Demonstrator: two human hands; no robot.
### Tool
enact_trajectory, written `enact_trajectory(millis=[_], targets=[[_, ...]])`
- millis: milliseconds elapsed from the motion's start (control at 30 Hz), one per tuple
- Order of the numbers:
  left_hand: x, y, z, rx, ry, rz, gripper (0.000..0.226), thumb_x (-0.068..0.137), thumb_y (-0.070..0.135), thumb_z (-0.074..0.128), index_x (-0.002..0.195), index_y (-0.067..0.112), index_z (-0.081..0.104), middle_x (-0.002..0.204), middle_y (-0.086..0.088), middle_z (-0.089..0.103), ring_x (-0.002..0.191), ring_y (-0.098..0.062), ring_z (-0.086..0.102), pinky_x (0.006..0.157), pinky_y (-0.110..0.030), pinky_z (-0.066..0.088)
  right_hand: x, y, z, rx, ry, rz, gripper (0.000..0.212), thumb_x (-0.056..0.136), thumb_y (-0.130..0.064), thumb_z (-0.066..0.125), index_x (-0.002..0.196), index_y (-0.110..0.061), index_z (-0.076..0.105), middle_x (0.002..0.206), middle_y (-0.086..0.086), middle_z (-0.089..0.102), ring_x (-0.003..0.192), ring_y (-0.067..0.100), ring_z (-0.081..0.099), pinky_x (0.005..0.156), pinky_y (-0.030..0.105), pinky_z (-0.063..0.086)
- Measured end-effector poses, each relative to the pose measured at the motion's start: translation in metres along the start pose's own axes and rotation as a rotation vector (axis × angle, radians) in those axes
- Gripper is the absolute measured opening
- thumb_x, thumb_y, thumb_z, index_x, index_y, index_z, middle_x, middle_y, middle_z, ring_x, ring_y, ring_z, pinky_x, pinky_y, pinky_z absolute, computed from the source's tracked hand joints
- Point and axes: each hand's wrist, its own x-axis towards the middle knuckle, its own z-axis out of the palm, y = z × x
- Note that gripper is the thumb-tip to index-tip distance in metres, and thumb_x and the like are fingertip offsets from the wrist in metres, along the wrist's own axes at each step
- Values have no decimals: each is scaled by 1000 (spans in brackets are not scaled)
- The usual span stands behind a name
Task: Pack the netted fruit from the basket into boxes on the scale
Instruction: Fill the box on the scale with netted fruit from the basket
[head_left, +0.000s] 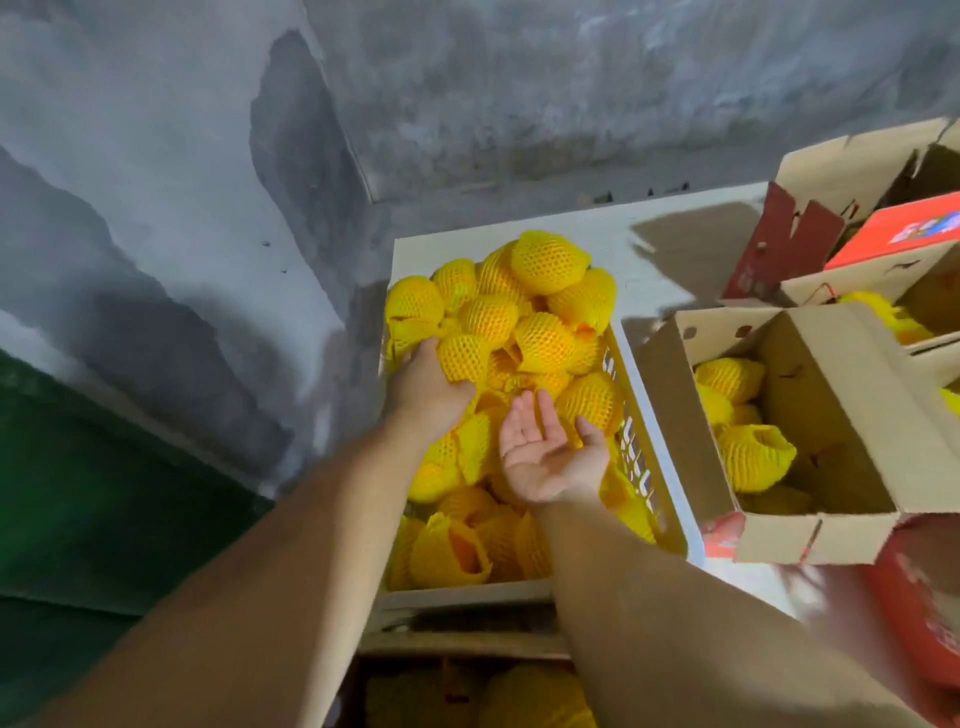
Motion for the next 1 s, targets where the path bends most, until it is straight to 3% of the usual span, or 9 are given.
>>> enact_trajectory(millis=[133, 233, 333, 400, 533, 633, 767, 900, 1000], targets=[[6, -5, 15, 204, -19, -25, 100, 76, 54, 83, 157, 26, 30, 153, -14, 36, 144, -40, 38, 117, -50, 37, 16, 2, 12, 29, -41, 19, 54, 96, -46, 48, 128, -4, 63, 119, 25, 72, 98, 38, 75, 87, 45, 58], [9, -1, 18, 251, 29, 23, 95, 75, 49, 86, 150, 21, 35, 149, -15, 43, 140, -40, 41, 112, -48, 39, 15, 2, 40, -70, 33, -8, 41, 96, -43, 53, 113, -7, 59, 114, 20, 67, 94, 32, 69, 85, 41, 56], [4, 8, 15, 284, 112, 81, 96, 71, 51, 87, 148, 21, 39, 148, -11, 48, 138, -37, 41, 115, -44, 31, 3, 9, 56, -285, 133, -66, 24, 99, -39, 53, 97, -15, 57, 92, 8, 57, 73, 19, 59, 66, 27, 49], [-3, 12, 11, 233, 148, 121, 86, 79, 44, 83, 149, 22, 39, 146, -12, 48, 138, -39, 39, 116, -43, 27, -14, 24, 66, -649, 118, -143, 21, 97, -39, 59, 104, -19, 61, 90, 5, 61, 69, 15, 61, 62, 25, 49], [-29, 19, -3, -10, 216, 257, 56, 99, 19, 65, 150, 22, 41, 137, -9, 43, 125, -29, 42, 101, -28, 34, -54, 50, 77, -1127, -19, -240, 94, 78, -44, 80, 155, -28, 29, 134, 10, 64, 112, 26, 69, 100, 46, 56], [-67, 26, -24, -236, 183, 271, 63, 96, 10, 62, 152, 24, 36, 130, 1, 35, 111, -14, 44, 89, -11, 30, -94, 44, 81, -1248, -100, -318, 108, 74, -45, 85, 160, -26, 24, 142, 10, 60, 121, 28, 66, 106, 49, 52], [-134, 29, -55, -535, 36, 310, 81, 81, 10, 71, 149, 35, 35, 135, 2, 57, 120, -6, 60, 97, -22, 52, -157, 39, 68, -1521, -304, -354, 66, 78, -43, 84, 135, -18, 62, 121, 6, 75, 110, 24, 73, 99, 52, 57], [-201, 12, -75, -641, -48, 357, 85, 83, 7, 86, 146, 37, 36, 126, 16, 59, 103, 13, 62, 76, -11, 54, -218, 46, 36, -1658, -439, -354, 37, 89, -25, 82, 123, -21, 66, 105, 1, 78, 97, 19, 74, 82, 39, 61], [-250, -6, -85, -628, -103, 353, 93, 81, 4, 86, 146, 45, 32, 130, 20, 53, 105, 19, 57, 76, -5, 50, -256, 58, 10, -1648, -459, -357, 43, 88, -24, 83, 126, -19, 64, 111, 3, 77, 103, 19, 74, 89, 41, 60]])
